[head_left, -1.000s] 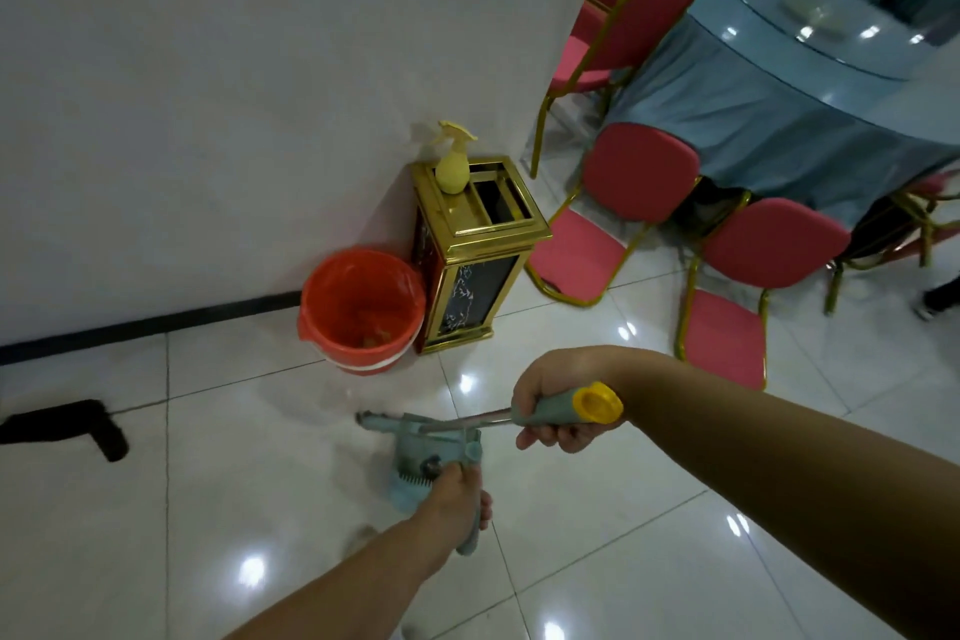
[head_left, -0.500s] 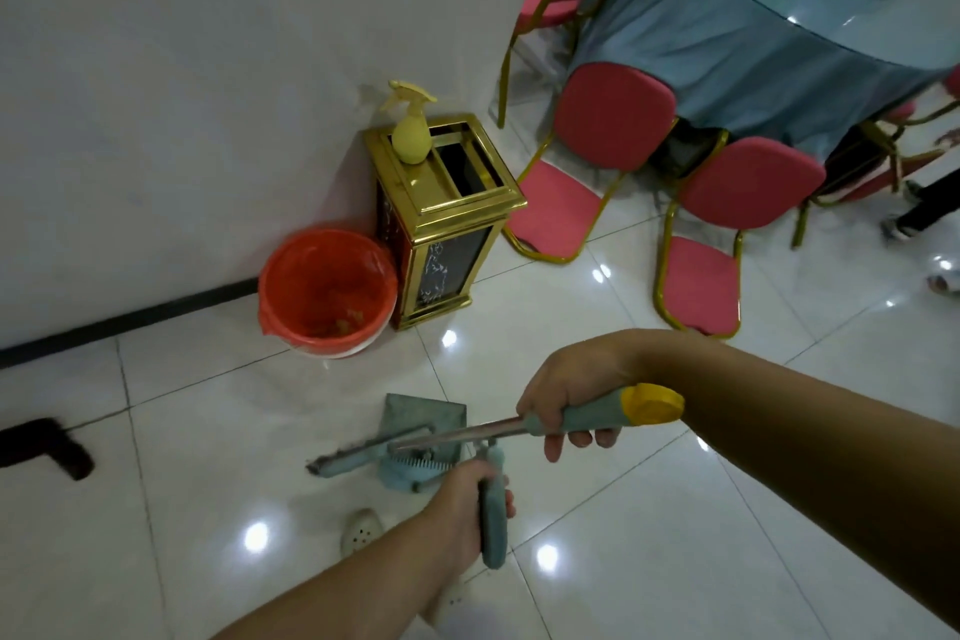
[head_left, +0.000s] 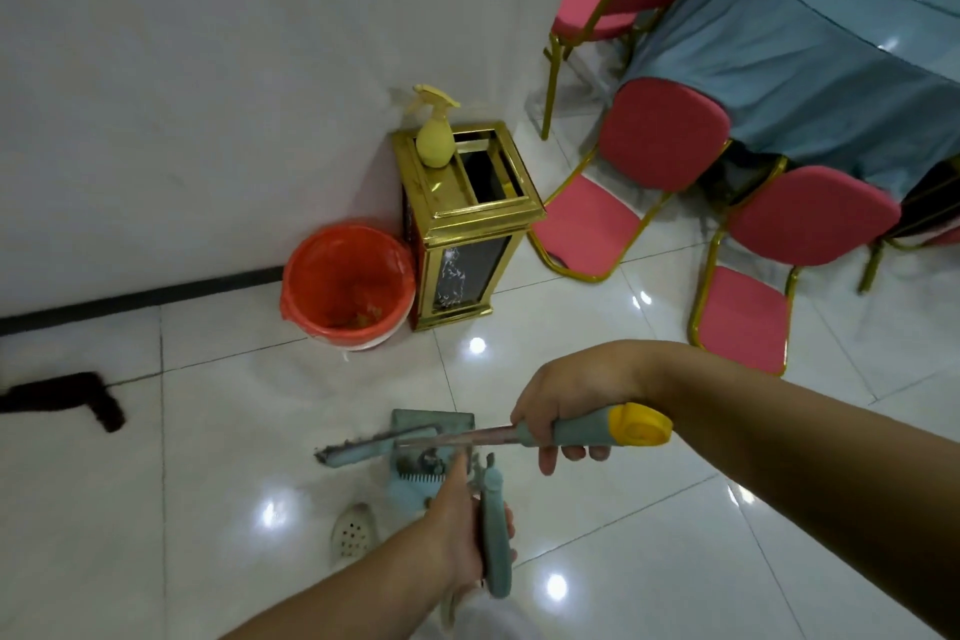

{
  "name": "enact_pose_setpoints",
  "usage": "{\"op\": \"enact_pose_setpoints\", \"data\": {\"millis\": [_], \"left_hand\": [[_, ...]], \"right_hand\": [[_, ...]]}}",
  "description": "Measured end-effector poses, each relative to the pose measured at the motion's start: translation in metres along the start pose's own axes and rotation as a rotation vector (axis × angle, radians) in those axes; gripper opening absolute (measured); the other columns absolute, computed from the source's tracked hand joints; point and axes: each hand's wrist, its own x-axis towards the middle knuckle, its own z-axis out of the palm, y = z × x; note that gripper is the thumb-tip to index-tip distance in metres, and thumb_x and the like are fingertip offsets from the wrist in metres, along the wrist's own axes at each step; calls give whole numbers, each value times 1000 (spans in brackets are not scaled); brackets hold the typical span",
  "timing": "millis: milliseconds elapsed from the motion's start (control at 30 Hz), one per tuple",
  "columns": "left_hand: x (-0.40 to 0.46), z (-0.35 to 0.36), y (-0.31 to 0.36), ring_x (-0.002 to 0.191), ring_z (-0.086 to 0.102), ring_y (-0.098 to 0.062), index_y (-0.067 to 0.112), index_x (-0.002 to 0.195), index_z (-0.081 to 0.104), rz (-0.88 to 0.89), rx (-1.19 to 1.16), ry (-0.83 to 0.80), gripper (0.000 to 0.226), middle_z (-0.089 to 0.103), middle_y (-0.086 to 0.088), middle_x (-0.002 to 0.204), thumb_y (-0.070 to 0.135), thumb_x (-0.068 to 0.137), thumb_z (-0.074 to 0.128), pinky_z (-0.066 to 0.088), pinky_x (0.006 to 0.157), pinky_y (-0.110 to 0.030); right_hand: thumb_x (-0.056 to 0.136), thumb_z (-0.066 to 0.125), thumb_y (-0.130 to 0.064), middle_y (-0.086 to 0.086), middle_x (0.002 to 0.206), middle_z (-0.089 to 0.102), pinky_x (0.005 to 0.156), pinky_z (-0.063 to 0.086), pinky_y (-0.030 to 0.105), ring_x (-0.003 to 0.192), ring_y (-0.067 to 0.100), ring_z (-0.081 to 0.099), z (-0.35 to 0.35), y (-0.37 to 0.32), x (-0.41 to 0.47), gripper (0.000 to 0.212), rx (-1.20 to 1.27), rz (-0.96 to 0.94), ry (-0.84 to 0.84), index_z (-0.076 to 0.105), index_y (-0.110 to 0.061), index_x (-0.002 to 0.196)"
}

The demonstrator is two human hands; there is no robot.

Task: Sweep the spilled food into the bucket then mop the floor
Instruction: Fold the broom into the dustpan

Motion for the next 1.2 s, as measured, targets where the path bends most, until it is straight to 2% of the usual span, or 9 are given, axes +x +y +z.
{"op": "enact_pose_setpoints", "data": {"millis": [133,267,367,467,633,733,900,1033,1200], "left_hand": [[18,10,-5,58,49,-24,4,94,60,-6,-133,40,82,53,-15,65,81,77,37,48,65,-34],[29,29,-5,57,53,-26,-2,93,61,1,-231,64,78,57,-15,64,73,82,41,50,59,-36],[36,41,-10,59,54,-27,0,94,62,-20,-216,82,69,59,-15,69,67,82,51,49,56,-32],[43,52,-18,58,53,-26,1,81,62,-14,-172,85,57,57,-13,68,57,82,56,46,53,-29],[46,68,-18,48,53,-24,7,80,54,145,-112,33,28,53,-11,67,31,93,47,47,49,-27],[40,78,-16,53,52,-23,1,78,60,96,-187,65,29,59,-12,58,29,85,56,46,53,-26],[41,85,1,53,56,-24,4,100,64,65,-266,48,38,61,-13,61,39,86,56,50,51,-28],[41,88,19,60,57,-26,1,104,60,158,-299,-35,37,61,-14,66,34,88,54,52,56,-33],[42,93,38,63,58,-25,4,107,55,246,-297,-57,32,60,-14,70,30,90,52,54,57,-34]], "right_hand": [[92,50,-13,7,90,66,46,48,17,56,11,55,-5,14,-7,40,29,46,-84,53,0,130],[91,52,-13,5,81,65,44,48,15,55,11,55,-3,27,-6,28,-4,41,-127,55,-2,116],[90,52,-12,8,83,64,43,47,14,55,12,53,-4,36,-8,17,-2,52,-170,54,-3,104],[91,52,-13,10,87,63,43,47,15,58,14,54,-3,44,-12,7,-28,43,-198,57,-9,88],[91,51,-21,24,108,62,53,46,23,59,14,52,-6,49,-19,15,-103,-24,-166,57,-13,80],[95,49,-21,29,107,60,50,44,21,56,13,50,-15,52,-23,20,-146,-138,-173,59,-15,79],[96,50,-17,5,79,61,43,44,15,48,4,49,-36,67,-30,32,-45,-405,102,63,-2,121],[94,50,1,2,78,61,46,45,16,51,3,51,-35,80,-26,28,-64,-596,248,66,-1,117],[87,58,3,-8,77,60,48,45,14,55,2,53,-28,76,-15,31,-113,-659,330,67,-8,114]]}}
